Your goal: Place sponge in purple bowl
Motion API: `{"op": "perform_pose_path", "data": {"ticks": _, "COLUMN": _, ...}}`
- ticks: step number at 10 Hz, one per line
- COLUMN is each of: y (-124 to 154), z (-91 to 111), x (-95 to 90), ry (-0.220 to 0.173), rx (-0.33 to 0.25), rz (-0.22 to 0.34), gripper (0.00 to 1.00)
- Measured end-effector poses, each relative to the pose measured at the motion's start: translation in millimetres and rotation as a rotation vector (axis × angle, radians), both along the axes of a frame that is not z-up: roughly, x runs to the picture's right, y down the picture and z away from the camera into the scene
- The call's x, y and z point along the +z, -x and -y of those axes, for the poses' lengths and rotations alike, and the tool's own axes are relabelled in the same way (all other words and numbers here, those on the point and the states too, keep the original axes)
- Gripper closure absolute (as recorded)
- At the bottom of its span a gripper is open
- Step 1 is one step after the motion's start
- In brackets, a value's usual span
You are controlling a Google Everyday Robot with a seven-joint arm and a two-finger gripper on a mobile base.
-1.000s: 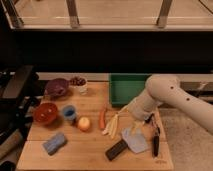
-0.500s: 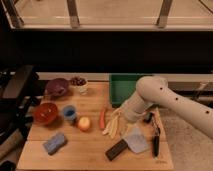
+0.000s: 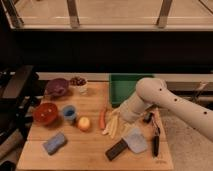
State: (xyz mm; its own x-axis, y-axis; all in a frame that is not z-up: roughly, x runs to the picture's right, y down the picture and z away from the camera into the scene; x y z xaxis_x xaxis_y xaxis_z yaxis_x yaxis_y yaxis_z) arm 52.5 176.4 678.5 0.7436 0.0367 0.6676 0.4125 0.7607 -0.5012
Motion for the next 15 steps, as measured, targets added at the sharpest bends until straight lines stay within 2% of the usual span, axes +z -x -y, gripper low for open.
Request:
{"op": "perform_pose_path", "data": {"ticks": 2, "y": 27, "z": -8, "x": 16.9, "ry": 0.029, "rx": 0.081, "rz": 0.051, "gripper": 0.34}}
{"op": "perform_pose_path", "data": {"ticks": 3, "y": 40, "z": -11, "x": 23.3, "ry": 0.037, "rx": 0.099, "rz": 0.060, "gripper": 0.34}}
{"op": "perform_pose_path", "data": {"ticks": 7, "y": 90, "z": -25, "x": 39.4, "ry": 0.059, "rx": 0.125, "rz": 0.062, "gripper": 0.34}}
{"op": "perform_pose_path", "data": {"ticks": 10, "y": 135, "z": -42, "x": 51.0, "ry": 0.105, "rx": 0.111, "rz": 0.100, "gripper": 0.34}}
{"op": "perform_pose_path", "data": {"ticks": 12, "y": 153, "z": -49, "x": 51.9, "ry": 0.134, "rx": 0.116, "rz": 0.136, "gripper": 0.34}}
{"op": "perform_pose_path", "data": {"ticks": 14, "y": 168, "z": -54, "x": 51.9, "ry": 0.146, "rx": 0.123, "rz": 0.164, "gripper": 0.34}}
{"op": "perform_pose_path", "data": {"ticks": 15, "y": 176, "z": -55, "x": 52.2, "ry": 0.144, "rx": 0.147, "rz": 0.143, "gripper": 0.34}}
